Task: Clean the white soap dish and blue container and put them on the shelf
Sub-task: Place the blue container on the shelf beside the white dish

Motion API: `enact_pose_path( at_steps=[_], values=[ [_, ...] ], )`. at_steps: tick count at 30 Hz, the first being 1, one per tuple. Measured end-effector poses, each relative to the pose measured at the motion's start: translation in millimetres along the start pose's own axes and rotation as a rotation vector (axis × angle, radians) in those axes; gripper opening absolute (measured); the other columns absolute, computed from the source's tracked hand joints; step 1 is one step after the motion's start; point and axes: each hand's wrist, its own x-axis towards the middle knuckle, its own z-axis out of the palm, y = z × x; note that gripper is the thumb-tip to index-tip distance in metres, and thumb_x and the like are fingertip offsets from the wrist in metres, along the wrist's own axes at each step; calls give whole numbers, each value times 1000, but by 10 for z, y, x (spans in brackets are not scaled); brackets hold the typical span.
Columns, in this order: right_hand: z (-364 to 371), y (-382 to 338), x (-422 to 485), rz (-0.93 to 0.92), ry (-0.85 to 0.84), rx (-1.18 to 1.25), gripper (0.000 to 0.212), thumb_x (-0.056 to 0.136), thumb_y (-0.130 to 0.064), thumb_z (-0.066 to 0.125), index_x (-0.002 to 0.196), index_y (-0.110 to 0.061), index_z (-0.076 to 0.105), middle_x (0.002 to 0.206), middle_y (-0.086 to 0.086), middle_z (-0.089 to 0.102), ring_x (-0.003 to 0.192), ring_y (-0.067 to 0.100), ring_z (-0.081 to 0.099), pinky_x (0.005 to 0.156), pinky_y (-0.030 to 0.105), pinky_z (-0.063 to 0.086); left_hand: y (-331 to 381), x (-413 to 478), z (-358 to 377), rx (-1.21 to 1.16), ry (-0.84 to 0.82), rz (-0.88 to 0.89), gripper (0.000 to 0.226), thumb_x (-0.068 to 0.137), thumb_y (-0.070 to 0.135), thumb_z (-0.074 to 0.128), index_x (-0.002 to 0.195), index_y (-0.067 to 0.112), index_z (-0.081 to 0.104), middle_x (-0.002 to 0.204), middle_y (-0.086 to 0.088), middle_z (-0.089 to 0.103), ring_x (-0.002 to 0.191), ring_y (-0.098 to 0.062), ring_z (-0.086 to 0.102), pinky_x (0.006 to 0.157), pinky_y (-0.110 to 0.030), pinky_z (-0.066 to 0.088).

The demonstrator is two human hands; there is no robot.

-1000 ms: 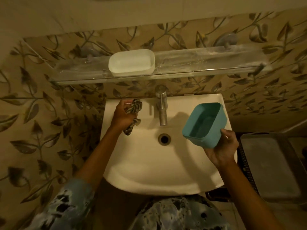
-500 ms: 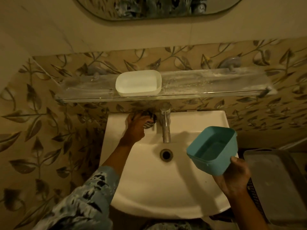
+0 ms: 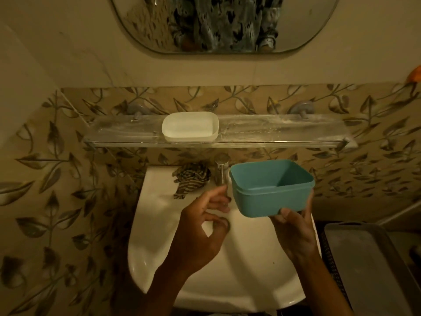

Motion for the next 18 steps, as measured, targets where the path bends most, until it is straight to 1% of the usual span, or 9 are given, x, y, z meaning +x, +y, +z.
enact_pose_path(
  at_steps=[2, 3, 5, 8, 11, 13, 15, 17, 18],
  values=[
    [134, -62, -4, -84, -40, -145, 77, 56, -13, 67, 122, -46, 47, 111, -3, 61, 97, 14, 60, 70, 26, 56, 185, 17, -32, -42, 11, 73, 62, 76, 19, 68, 135, 17, 48, 112, 7, 63, 105, -17, 61, 78, -25, 56],
    [202, -98, 7, -105, -45, -205, 79, 56, -16, 69, 124, -46, 44, 110, -7, 63, 98, 14, 61, 73, 27, 56, 246, 61, -48, -40, 36, 89, 65, 76, 27, 69, 136, 15, 47, 115, 4, 62, 106, -17, 61, 80, -28, 56],
    [321, -196, 48, -162, -53, -305, 85, 56, -19, 73, 130, -35, 35, 115, -5, 62, 103, 14, 63, 76, 28, 56, 366, 176, -72, -47, 113, 101, 66, 74, 34, 71, 133, 15, 50, 117, 1, 62, 105, -16, 62, 81, -29, 56],
    [508, -381, 177, -252, -54, -432, 78, 60, -23, 77, 128, -27, 39, 126, 4, 55, 114, 16, 60, 81, 27, 55, 548, 390, -128, -55, 227, 153, 50, 76, 25, 75, 122, 18, 56, 111, 5, 65, 102, -12, 64, 79, -28, 56],
    [616, -561, 377, -340, -39, -569, 67, 70, -27, 74, 129, -13, 48, 127, 9, 57, 117, 17, 58, 84, 28, 55, 680, 636, -191, -38, 301, 190, 37, 80, 16, 73, 114, 16, 59, 106, 5, 67, 94, -6, 66, 75, -27, 58],
    [661, -664, 525, -370, -17, -639, 54, 79, -23, 73, 127, -8, 53, 123, 8, 61, 115, 15, 60, 84, 27, 55, 700, 816, -220, 16, 321, 203, 39, 81, 15, 71, 118, 14, 59, 107, 3, 67, 95, -4, 66, 76, -27, 58],
    [678, -756, 657, -384, 1, -699, 43, 83, -14, 72, 123, -6, 58, 117, 6, 65, 108, 13, 63, 84, 27, 55, 703, 972, -261, 57, 323, 185, 50, 81, 15, 72, 127, 19, 53, 110, 1, 66, 97, -5, 65, 76, -26, 58],
    [669, -856, 787, -410, -14, -778, 39, 82, -12, 73, 119, -8, 62, 113, 7, 68, 105, 16, 66, 87, 33, 56, 719, 1105, -296, 106, 311, 183, 60, 79, 17, 73, 133, 24, 47, 108, 3, 65, 96, -5, 64, 74, -23, 56],
    [673, -898, 841, -419, -28, -816, 38, 81, -12, 74, 117, -11, 63, 112, 7, 69, 104, 17, 67, 88, 36, 57, 722, 1163, -313, 139, 301, 202, 61, 78, 17, 73, 133, 24, 48, 106, 5, 65, 96, -4, 64, 74, -22, 56]
  ],
)
